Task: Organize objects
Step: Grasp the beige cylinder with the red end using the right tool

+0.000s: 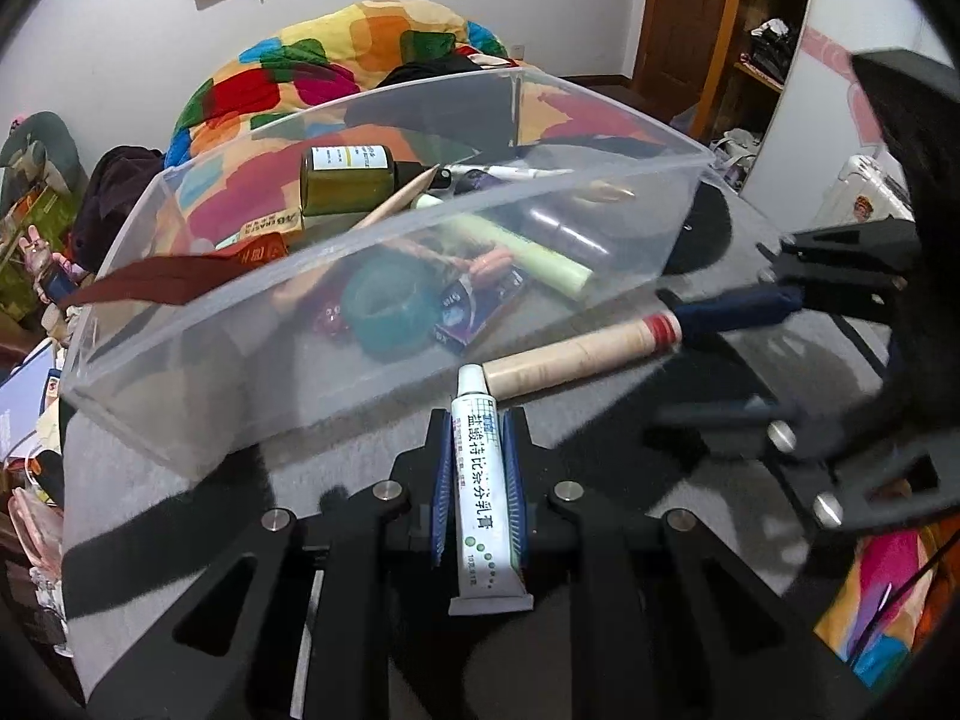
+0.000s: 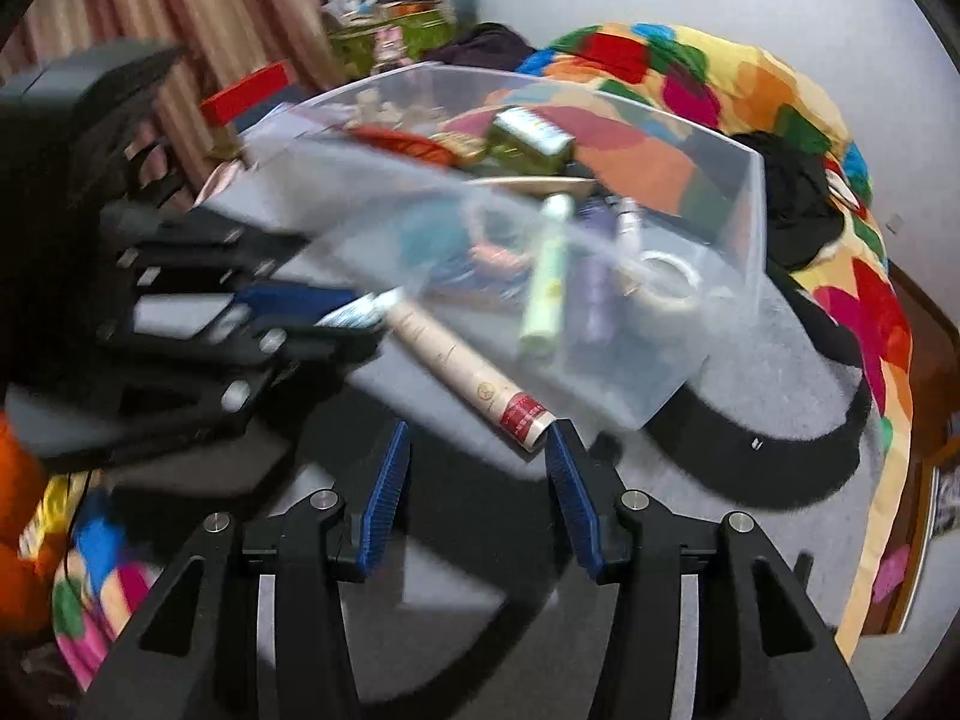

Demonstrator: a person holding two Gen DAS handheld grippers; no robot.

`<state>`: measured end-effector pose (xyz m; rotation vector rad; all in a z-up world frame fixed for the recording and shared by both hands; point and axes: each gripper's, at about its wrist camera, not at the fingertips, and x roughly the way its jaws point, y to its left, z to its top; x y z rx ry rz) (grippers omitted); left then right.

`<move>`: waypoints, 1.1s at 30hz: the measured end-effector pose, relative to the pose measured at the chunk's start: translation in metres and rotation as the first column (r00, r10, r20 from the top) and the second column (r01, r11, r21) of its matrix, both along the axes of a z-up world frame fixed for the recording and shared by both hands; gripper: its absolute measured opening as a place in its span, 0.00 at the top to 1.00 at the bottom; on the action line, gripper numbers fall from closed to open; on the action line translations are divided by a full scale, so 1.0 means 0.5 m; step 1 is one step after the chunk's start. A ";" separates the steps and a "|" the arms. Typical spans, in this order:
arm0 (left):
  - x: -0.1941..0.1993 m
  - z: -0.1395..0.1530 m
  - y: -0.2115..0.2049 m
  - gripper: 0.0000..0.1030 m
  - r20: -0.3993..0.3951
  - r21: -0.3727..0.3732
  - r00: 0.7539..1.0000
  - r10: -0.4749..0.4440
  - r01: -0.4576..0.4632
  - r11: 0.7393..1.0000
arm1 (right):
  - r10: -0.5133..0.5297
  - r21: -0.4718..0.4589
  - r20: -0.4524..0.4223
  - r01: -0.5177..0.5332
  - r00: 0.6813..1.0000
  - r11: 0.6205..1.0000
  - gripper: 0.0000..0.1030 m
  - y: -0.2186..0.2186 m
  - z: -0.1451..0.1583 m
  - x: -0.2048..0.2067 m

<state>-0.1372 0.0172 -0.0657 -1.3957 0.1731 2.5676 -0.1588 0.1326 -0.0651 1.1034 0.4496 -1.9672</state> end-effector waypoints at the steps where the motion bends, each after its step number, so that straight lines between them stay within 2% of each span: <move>1: 0.009 0.000 0.000 0.84 -0.001 -0.004 1.000 -0.006 0.006 1.000 | 0.027 0.004 -0.005 -0.027 1.000 1.000 0.56 0.001 0.002 0.019; 4: 0.032 0.001 -0.001 0.85 -0.004 0.002 1.000 -0.024 0.024 1.000 | 0.146 0.003 -0.025 -0.146 0.989 0.989 0.56 0.006 0.008 0.093; 7: 0.048 0.003 -0.007 0.84 -0.010 0.001 1.000 -0.013 0.013 1.000 | 0.180 0.058 -0.106 -0.175 0.978 0.983 0.56 0.005 0.010 0.136; 14: 0.061 0.002 -0.029 0.83 -0.018 0.017 0.999 0.031 -0.030 0.999 | 0.034 0.044 -0.096 -0.030 0.995 0.999 0.56 -0.013 0.012 0.051; 15: 0.063 0.003 -0.031 0.81 -0.022 0.016 0.999 0.035 -0.035 0.999 | 0.017 0.045 -0.087 -0.013 0.996 0.999 0.56 -0.021 0.009 0.038; 19: 0.077 -0.002 -0.040 0.59 -0.052 -0.006 0.996 0.072 -0.072 0.997 | -0.020 0.052 -0.065 0.023 0.998 0.998 0.56 -0.046 -0.010 0.011; 20: 0.080 -0.003 -0.044 0.57 -0.056 0.000 0.995 0.079 -0.079 0.997 | -0.025 0.042 -0.065 0.027 0.998 0.999 0.59 -0.049 -0.009 0.009; 24: 0.089 -0.007 -0.053 0.57 -0.070 0.035 0.993 0.098 -0.096 0.995 | -0.029 0.013 -0.044 0.030 0.999 0.999 0.77 -0.054 -0.011 0.012; 27: 0.096 -0.007 -0.042 0.65 -0.089 0.024 0.992 0.092 -0.090 0.996 | -0.027 0.012 -0.050 0.027 0.998 1.000 0.86 -0.059 -0.011 0.025; 29: 0.100 -0.006 -0.034 0.73 -0.098 0.011 0.992 0.081 -0.080 0.997 | -0.030 0.015 -0.053 0.030 0.998 0.999 0.87 -0.064 -0.011 0.028; 33: 0.106 -0.006 -0.029 0.79 -0.104 0.007 0.991 0.078 -0.078 0.997 | -0.050 0.000 -0.038 0.050 0.998 0.999 0.86 -0.059 -0.013 0.023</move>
